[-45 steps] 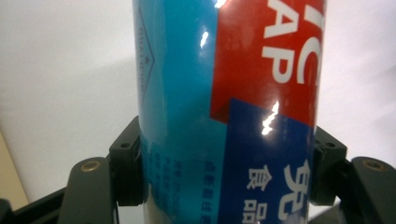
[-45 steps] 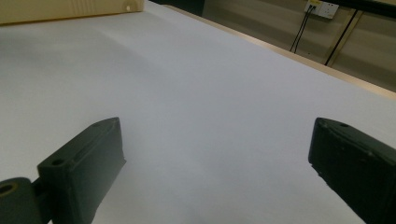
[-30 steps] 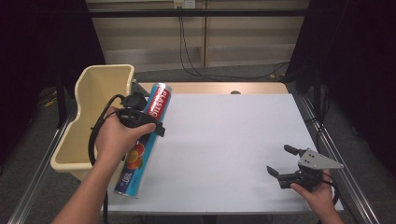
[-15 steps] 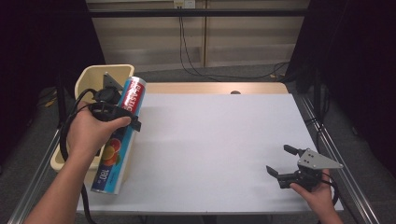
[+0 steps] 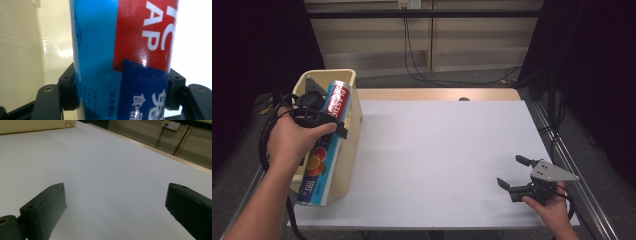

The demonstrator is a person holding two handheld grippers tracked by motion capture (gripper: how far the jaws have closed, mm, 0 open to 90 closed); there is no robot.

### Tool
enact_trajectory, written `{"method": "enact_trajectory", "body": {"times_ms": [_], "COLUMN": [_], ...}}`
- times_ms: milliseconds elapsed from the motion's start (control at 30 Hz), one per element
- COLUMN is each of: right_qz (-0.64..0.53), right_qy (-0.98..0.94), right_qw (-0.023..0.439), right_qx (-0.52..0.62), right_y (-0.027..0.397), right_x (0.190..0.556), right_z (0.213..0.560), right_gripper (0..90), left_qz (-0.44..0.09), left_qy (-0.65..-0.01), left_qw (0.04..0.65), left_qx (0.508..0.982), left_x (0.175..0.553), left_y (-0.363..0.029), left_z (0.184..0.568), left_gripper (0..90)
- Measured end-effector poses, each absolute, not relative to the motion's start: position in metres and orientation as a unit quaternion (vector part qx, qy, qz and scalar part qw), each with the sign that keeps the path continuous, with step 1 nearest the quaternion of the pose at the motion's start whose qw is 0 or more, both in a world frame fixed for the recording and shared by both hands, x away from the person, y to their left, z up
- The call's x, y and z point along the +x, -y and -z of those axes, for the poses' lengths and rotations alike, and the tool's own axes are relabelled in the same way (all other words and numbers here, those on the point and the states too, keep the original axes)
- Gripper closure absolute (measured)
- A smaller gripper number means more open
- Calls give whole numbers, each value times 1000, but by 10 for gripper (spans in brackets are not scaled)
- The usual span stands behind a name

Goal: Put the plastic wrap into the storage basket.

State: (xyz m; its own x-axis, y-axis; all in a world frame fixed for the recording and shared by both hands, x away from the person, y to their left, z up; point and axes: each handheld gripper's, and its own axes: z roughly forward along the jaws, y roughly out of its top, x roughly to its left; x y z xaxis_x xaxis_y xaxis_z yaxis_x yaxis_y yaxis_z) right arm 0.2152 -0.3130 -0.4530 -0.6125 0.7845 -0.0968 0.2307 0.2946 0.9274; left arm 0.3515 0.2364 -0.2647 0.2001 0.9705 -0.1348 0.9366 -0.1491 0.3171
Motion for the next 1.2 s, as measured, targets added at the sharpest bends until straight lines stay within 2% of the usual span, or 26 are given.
{"method": "enact_trajectory", "body": {"times_ms": [400, 800, 1200], "right_qz": [-489, -489, -489], "right_qy": [-754, -755, -755], "right_qw": [282, 281, 282], "right_qx": [337, 336, 334], "right_y": [312, 312, 312], "right_x": [215, 215, 215], "right_z": [453, 453, 454], "right_gripper": [27, 27, 27], "left_qz": [-68, -65, -49], "left_qy": [-636, -632, -655], "left_qw": [150, 143, 145], "left_qx": [754, 758, 740], "left_x": [355, 359, 359], "left_y": [-251, -253, -265], "left_z": [264, 275, 284], "left_gripper": [322, 320, 319]}}
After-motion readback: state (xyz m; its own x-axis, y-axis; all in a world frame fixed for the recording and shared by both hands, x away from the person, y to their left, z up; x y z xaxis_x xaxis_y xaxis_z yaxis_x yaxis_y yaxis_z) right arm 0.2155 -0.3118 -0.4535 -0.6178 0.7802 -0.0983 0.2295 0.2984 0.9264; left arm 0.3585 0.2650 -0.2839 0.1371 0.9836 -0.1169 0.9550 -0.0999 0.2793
